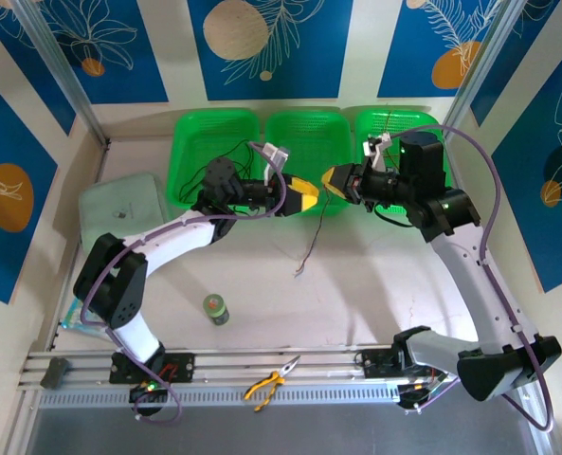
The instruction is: Untangle the cables
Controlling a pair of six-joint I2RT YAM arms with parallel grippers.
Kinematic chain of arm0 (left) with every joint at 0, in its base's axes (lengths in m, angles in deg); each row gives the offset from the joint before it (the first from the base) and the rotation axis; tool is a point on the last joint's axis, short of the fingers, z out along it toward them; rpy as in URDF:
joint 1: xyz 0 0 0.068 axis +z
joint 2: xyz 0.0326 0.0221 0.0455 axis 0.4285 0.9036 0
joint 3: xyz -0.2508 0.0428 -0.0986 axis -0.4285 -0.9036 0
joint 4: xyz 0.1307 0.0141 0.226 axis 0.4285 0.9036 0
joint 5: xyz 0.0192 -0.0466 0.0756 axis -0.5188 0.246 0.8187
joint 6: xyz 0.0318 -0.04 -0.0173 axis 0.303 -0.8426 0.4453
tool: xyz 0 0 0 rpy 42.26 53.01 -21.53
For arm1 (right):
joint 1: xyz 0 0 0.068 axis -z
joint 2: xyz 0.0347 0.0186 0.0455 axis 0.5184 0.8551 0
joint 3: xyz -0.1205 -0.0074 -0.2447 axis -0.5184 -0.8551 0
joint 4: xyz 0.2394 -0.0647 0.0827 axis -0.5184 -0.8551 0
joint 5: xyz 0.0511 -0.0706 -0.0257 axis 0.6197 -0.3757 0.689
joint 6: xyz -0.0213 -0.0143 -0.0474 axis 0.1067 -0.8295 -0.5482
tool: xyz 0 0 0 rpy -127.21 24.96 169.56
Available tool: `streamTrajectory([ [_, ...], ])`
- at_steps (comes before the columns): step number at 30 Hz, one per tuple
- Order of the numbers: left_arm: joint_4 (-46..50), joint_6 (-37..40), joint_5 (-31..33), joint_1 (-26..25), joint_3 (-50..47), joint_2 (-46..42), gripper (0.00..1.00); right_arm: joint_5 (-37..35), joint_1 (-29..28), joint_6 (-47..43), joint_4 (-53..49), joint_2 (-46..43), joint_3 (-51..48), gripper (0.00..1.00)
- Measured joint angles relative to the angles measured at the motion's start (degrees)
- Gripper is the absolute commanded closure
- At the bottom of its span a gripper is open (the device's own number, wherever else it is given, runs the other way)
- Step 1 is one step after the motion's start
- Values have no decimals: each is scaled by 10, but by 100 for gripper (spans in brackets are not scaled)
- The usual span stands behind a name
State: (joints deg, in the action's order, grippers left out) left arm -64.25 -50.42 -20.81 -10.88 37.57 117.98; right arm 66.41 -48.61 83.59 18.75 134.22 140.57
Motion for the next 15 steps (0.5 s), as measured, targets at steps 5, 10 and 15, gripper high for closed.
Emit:
streamTrajectory([
  [5, 18, 12, 0, 0, 0, -4, 50, 0, -7, 2, 10, 4, 0, 100],
  [10, 21, 15, 0, -2, 0, -9, 51, 0, -14, 2, 15, 11, 0, 100],
  [15, 24, 17, 1, -3, 0, -9, 67, 0, -24, 2, 23, 17, 0, 100],
])
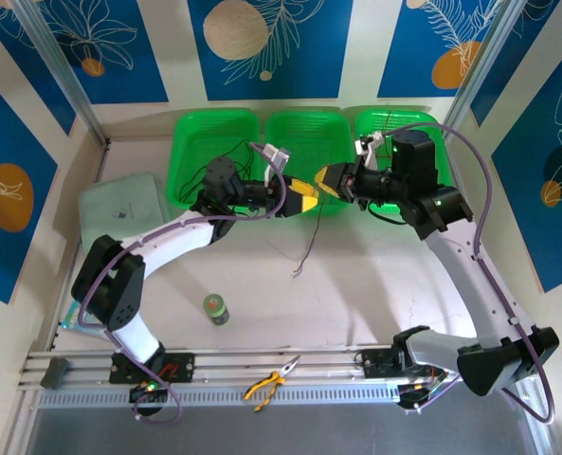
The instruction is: Untangle the cables
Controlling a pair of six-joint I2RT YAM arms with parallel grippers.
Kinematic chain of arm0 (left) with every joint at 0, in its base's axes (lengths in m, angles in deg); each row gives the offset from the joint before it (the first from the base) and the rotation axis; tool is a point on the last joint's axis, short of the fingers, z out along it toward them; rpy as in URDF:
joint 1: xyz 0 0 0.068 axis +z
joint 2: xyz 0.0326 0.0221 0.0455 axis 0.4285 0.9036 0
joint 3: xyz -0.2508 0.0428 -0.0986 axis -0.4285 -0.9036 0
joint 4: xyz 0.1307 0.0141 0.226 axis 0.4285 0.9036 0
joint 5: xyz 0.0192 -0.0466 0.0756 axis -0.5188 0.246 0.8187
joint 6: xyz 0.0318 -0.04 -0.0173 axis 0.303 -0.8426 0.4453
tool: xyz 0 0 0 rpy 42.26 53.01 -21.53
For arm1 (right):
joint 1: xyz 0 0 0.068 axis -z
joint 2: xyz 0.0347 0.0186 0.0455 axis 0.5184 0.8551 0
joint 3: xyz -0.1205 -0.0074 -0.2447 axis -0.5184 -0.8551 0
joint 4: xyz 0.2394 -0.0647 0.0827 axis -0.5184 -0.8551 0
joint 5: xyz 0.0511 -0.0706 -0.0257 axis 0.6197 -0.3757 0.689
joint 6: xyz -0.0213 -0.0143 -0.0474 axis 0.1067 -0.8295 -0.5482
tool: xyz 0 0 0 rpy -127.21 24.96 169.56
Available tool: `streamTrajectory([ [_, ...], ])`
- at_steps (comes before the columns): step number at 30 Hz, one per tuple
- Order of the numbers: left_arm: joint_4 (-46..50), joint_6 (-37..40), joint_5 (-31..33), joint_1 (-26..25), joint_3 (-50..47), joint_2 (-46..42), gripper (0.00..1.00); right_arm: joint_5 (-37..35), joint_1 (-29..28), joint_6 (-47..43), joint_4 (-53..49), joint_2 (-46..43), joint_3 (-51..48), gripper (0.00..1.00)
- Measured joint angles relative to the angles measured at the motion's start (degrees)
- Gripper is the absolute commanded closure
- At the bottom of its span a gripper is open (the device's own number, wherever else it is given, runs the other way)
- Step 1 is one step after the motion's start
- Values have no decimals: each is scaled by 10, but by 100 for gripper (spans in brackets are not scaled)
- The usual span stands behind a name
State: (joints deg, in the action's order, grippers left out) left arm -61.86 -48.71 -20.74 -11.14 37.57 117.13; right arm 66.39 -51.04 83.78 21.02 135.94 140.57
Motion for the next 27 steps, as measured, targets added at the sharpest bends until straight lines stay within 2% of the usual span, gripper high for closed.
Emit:
streamTrajectory([
  [8, 16, 13, 13, 0, -3, -7, 69, 0, -4, 0, 0, 2, 0, 100],
  [10, 17, 13, 14, 0, -3, -8, 75, 0, -4, 0, 0, 2, 0, 100],
  [12, 19, 17, 15, 0, -3, -8, 89, 0, -4, 0, 0, 1, -1, 100],
  [15, 20, 18, 17, 0, -3, -8, 99, 0, -4, 0, 0, 1, -2, 100],
  [22, 36, 33, 39, 6, -14, -18, 100, 0, 6, 0, -1, -3, -1, 100],
  [27, 133, 90, 78, 24, -21, -59, 100, 2, 41, 0, -2, -26, -1, 100],
])
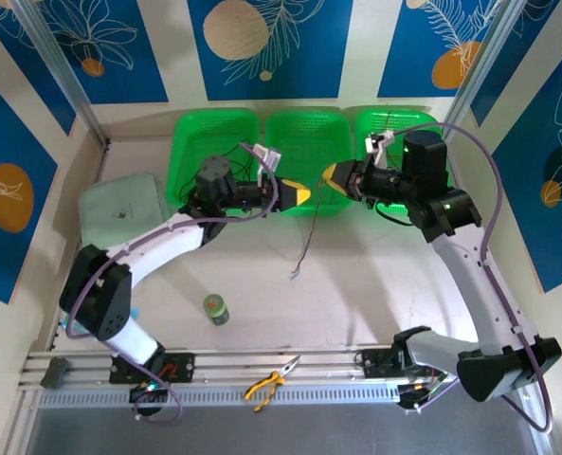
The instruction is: Untangle the cables
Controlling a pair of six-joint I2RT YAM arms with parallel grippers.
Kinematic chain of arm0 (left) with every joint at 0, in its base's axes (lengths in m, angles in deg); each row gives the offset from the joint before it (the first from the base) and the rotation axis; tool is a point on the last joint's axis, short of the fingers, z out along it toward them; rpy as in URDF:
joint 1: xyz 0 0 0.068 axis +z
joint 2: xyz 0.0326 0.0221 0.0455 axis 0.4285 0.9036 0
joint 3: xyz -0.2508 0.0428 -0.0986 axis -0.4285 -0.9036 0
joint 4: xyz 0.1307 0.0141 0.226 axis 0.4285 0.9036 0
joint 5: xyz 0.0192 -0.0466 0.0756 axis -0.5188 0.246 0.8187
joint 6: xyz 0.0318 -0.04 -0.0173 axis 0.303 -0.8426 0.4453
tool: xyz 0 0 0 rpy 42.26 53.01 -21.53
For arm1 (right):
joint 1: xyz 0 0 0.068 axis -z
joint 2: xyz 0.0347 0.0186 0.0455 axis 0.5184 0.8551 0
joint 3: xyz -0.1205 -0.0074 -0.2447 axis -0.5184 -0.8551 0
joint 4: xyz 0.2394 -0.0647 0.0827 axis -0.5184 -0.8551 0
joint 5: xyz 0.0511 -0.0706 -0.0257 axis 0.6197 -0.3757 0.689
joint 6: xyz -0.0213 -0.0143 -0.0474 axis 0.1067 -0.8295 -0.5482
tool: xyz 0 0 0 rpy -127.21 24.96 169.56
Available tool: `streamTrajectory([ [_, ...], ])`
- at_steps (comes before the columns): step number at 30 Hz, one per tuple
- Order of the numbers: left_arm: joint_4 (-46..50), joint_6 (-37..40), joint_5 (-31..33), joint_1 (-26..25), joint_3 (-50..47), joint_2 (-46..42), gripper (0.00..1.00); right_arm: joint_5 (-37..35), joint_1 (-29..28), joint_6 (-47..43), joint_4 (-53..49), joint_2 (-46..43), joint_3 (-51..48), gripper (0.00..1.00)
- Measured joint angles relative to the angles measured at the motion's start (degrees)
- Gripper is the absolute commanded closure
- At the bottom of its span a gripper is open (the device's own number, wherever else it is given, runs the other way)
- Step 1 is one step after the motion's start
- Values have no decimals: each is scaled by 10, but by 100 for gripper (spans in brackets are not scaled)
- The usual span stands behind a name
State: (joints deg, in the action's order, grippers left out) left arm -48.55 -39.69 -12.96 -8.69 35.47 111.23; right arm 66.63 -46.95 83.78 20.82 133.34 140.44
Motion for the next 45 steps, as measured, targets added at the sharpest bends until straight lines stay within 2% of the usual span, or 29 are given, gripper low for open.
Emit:
streamTrajectory([
  [4, 108, 66, 37, 17, 0, -41, 100, 2, 39, 0, 0, -20, 3, 100],
  [9, 189, 99, 93, 40, -13, -76, 100, 1, 98, 5, 4, -40, 24, 100],
  [15, 335, 161, 169, 55, -16, -131, 100, 0, 180, 13, 6, -61, 58, 100],
  [20, 442, 209, 215, 96, 3, -185, 100, 9, 240, 17, 7, -60, 103, 100],
  [30, 541, 250, 268, 117, 24, -198, 100, 30, 304, 30, 17, -29, 184, 100],
  [45, 576, 271, 265, 197, 50, -156, 100, 22, 327, 56, 78, 31, 354, 100],
])
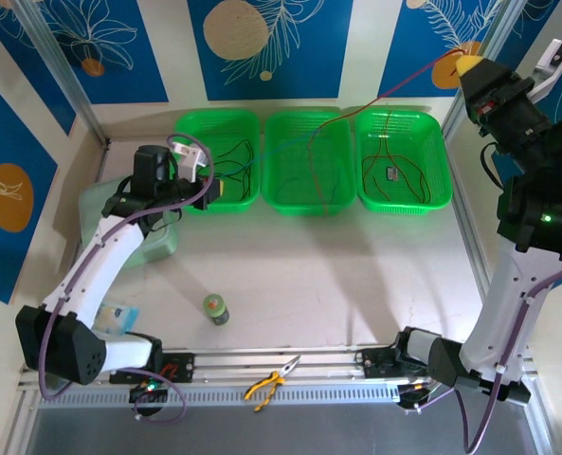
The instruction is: Untangle the cables
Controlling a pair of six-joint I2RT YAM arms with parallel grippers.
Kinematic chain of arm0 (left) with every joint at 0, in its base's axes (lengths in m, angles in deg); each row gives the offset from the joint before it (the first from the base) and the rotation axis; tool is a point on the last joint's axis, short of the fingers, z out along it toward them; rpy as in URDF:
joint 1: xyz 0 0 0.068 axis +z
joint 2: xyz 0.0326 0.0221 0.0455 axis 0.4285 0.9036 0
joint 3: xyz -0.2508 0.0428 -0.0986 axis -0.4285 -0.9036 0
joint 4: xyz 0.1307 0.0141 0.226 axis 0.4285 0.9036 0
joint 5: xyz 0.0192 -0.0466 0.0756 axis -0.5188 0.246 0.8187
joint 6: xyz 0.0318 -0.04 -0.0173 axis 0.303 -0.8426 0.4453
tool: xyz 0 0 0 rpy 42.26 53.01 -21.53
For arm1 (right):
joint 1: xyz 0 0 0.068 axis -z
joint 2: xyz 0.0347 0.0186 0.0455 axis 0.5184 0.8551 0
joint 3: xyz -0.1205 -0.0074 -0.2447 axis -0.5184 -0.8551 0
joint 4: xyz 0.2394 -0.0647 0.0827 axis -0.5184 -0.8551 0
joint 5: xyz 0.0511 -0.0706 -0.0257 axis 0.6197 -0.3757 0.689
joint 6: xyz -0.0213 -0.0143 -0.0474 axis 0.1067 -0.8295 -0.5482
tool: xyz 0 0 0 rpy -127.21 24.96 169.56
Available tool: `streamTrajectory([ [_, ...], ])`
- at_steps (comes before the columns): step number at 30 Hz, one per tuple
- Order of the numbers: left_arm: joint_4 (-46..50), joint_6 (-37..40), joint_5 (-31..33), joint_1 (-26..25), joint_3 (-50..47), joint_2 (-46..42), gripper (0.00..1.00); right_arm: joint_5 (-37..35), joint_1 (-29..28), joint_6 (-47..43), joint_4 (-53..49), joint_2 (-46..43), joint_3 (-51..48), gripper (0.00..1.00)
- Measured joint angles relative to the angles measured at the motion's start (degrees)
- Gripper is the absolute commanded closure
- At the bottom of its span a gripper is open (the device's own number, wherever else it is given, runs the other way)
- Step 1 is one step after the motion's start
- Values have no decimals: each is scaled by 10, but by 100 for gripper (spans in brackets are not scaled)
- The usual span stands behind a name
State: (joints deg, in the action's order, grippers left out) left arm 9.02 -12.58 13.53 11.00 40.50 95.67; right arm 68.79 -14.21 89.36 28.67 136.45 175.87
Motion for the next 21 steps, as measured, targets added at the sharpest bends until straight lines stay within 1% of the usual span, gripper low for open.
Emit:
streamTrajectory([
  [11, 26, 12, -29, 91, 0, 11, 100, -24, 48, 20, 25, 17, 17, 100],
  [15, 34, 14, -34, 110, 0, 21, 100, -37, 57, 30, 42, 18, 11, 100],
  [21, 37, 24, -40, 120, -2, 22, 100, -58, 59, 63, 105, 30, 6, 100],
])
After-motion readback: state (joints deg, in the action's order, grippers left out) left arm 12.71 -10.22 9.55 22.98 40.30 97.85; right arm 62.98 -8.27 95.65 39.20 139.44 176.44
